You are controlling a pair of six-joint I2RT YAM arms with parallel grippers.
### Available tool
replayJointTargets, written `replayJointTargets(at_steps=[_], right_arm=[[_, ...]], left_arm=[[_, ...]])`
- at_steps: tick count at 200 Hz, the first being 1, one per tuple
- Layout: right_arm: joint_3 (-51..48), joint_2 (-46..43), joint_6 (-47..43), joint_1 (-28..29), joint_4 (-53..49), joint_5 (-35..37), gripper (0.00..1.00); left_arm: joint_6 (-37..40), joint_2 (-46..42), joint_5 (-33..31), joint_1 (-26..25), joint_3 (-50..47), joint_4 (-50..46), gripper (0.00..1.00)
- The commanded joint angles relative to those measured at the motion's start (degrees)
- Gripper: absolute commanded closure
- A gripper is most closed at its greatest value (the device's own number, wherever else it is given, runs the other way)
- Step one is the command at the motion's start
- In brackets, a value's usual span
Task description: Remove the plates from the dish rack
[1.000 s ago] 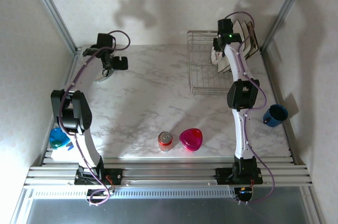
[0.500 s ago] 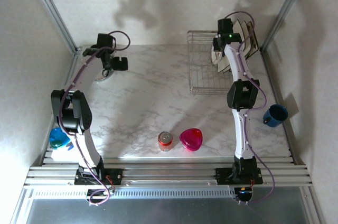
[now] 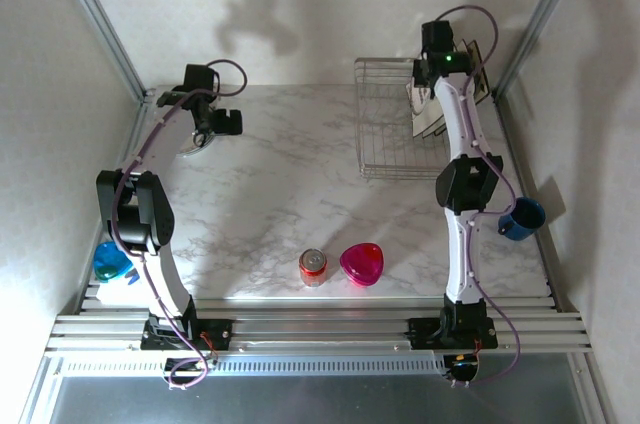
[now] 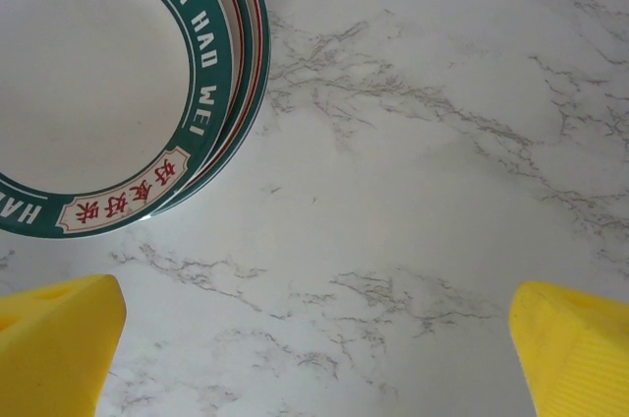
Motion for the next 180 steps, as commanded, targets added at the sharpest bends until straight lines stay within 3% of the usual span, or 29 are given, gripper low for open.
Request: replayJointTargets(at_steps=[1,124,150,180], right_arm=[[0.2,-7.2,-0.4,1.7,0.5,-1.8,1.00],[-21.4,-26.9,1.4,3.0,4.2,-10.5,1.00],[-31.5,-32.3,5.0,2.9,8.9,-22.6,1.00],[-47.9,-39.7,12.1,2.7,23.5,-40.5,1.00]], left_arm=[[0.8,-1.6,-1.4,-0.6,-1.5,-1.3,0.00],[0.1,-0.6,-0.1,-0.9,-1.3,-0.3,0.00],[-0.1,-0.6,0.2,-1.0,-1.6,0.1,0.00],[-0.2,-0.6,0.7,-1.3,-1.8,0.7,0.00]])
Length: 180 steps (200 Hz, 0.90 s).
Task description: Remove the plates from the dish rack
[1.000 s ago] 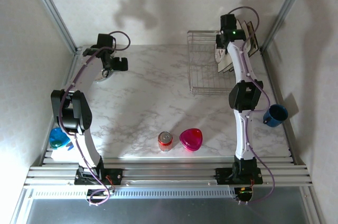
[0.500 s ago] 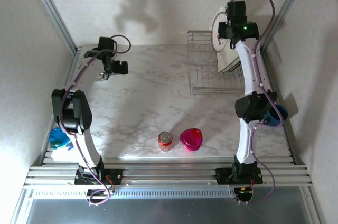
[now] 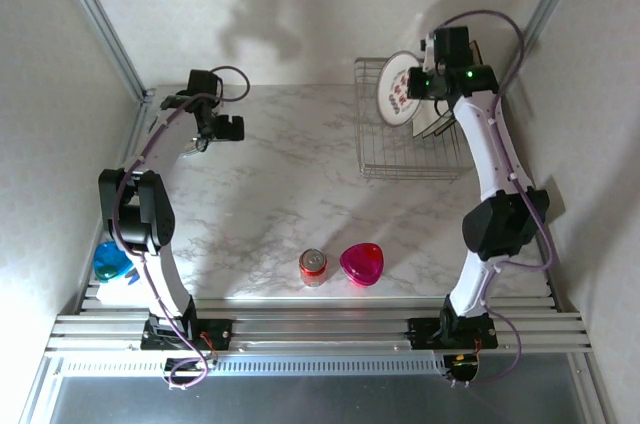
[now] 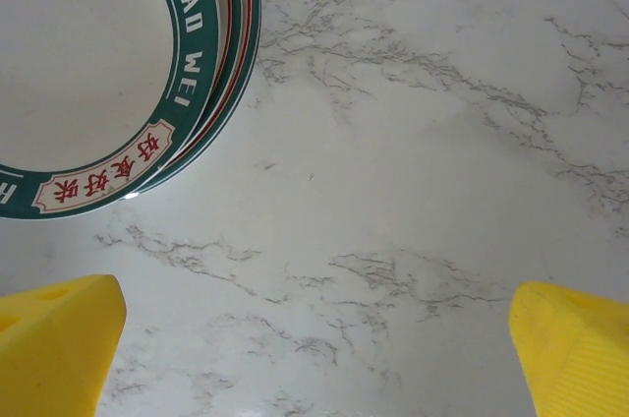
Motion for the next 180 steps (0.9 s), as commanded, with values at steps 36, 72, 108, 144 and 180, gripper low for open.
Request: replayJointTargets(at_steps=[36,72,108,144,180], right_arm=[[-25.3,-9.9,18.7,-0.4,34.5,-35.3,1.00],[-36.9,-8.3,33.0,-0.3,56.1,-44.2,1.00],[-42.0,-7.0,38.6,-0.3,65.3,-45.1,1.00],[-43.3,-6.0,39.6,0.0,66.8,-45.1,1.00],[-43.1,-5.1,40.1,0.2,67.4,-45.2,1.00]], left_arm=[[0.0,-0.8,1.1,-0.8,0.3,0.9,0.01],[-0.2,-1.1,2.0,-0.8,0.1,1.6,0.00],[-0.3,-1.8,3.1,-0.9,-0.4,2.2,0.00],[-0.7,-3.7,9.3,-0.9,-2.0,6.0,0.00],[-3.7,-5.2,29.8,-0.9,-5.8,16.3,0.00]])
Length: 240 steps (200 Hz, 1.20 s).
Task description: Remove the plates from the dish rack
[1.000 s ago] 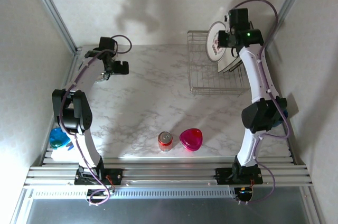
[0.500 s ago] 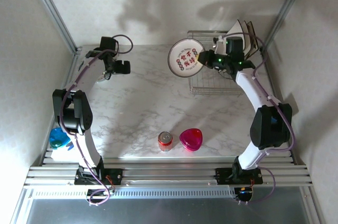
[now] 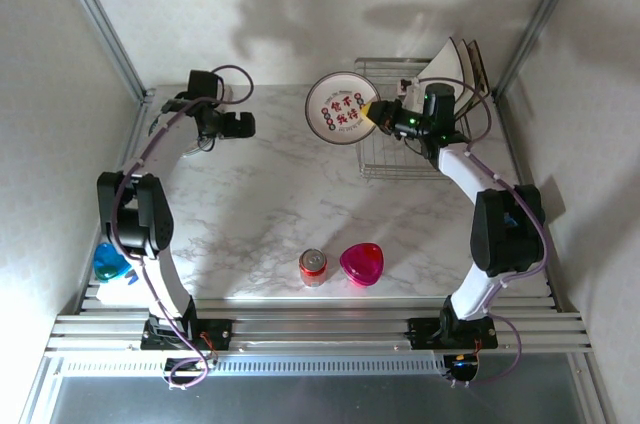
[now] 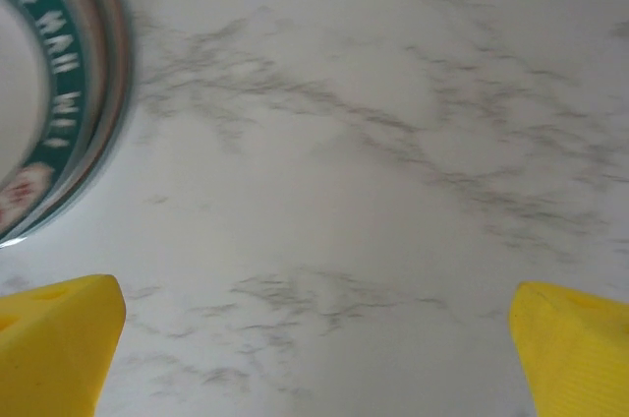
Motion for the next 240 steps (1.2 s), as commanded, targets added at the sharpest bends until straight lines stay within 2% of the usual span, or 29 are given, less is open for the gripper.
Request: replayJointTargets(at_steps=[1,39,71,125,161,181,206,240], right_arm=[[-0.2,0.6,1.8,0.2,5.3,-2.0,1.00],[0.4,1.6,2.4,0.7,5.7,-2.2,1.00],[1.5,3.3,3.5,1.3,6.8,-2.4,1.00],[4.8,6.8,4.4,3.2,7.1,-2.6,1.00],[6.4,7.7,4.8,5.0,7.4,-2.8,1.00],[7.0,8.3,4.9,5.8,7.3,-2.9,1.00],[7.8,9.1,5.1,6.2,7.5,-3.1,1.00],[8.8,10.1,5.3,6.7,7.4,-3.4,1.00]], left_arm=[[-3.1,-3.0,18.1,-0.3,-2.7,9.6,0.00],[-12.8,-2.7,40.5,-0.5,-7.7,27.1,0.00],[-18.3,-0.4,47.1,-1.8,-9.4,35.0,0.01],[-22.3,1.4,48.1,-3.8,-10.4,40.0,0.01],[-23.2,2.1,47.8,-4.6,-11.1,41.0,0.08],[-23.6,2.1,48.0,-4.9,-11.2,41.6,0.15],[-24.1,2.6,48.2,-5.1,-10.7,41.9,0.32],[-24.1,3.7,48.2,-5.4,-9.5,41.1,0.45]])
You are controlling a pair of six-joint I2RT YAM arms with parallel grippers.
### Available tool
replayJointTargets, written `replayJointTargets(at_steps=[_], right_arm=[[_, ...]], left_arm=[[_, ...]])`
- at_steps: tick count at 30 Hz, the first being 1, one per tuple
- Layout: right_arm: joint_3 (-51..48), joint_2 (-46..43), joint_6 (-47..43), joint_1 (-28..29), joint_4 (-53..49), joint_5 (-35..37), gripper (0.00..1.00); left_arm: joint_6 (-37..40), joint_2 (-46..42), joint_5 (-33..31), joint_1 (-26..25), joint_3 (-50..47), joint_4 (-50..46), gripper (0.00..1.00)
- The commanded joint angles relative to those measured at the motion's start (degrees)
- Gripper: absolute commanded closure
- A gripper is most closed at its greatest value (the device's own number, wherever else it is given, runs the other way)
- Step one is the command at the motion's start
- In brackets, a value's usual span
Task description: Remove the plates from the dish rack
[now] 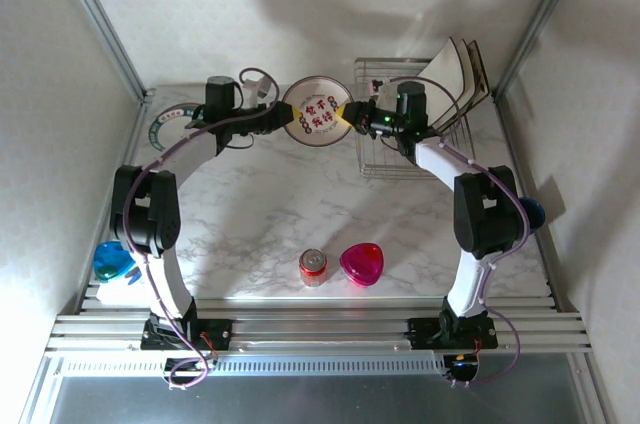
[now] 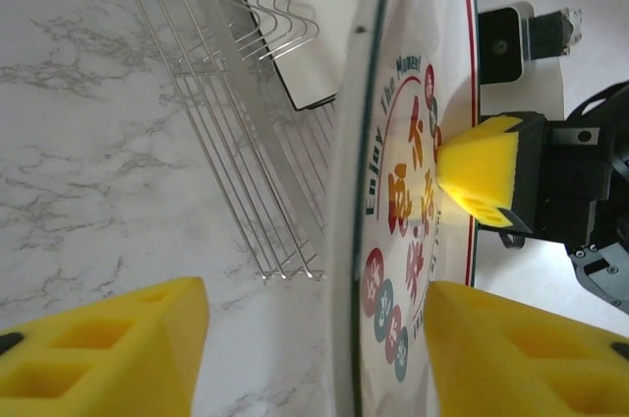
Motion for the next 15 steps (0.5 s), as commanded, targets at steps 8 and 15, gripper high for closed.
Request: replayJointTargets(at_steps=[8,15], right_arm=[[3.9,1.9,0.9,1.0,2.8,-1.8,1.00],[5.0,3.2,1.4,1.2,3.1,-2.2,1.00]], left_arm=[[-0.6,2.8,2.2,-1.2,1.7,2.0,0.58],[-0.9,4.0,2.5,-1.4,2.4,2.2,0.68]])
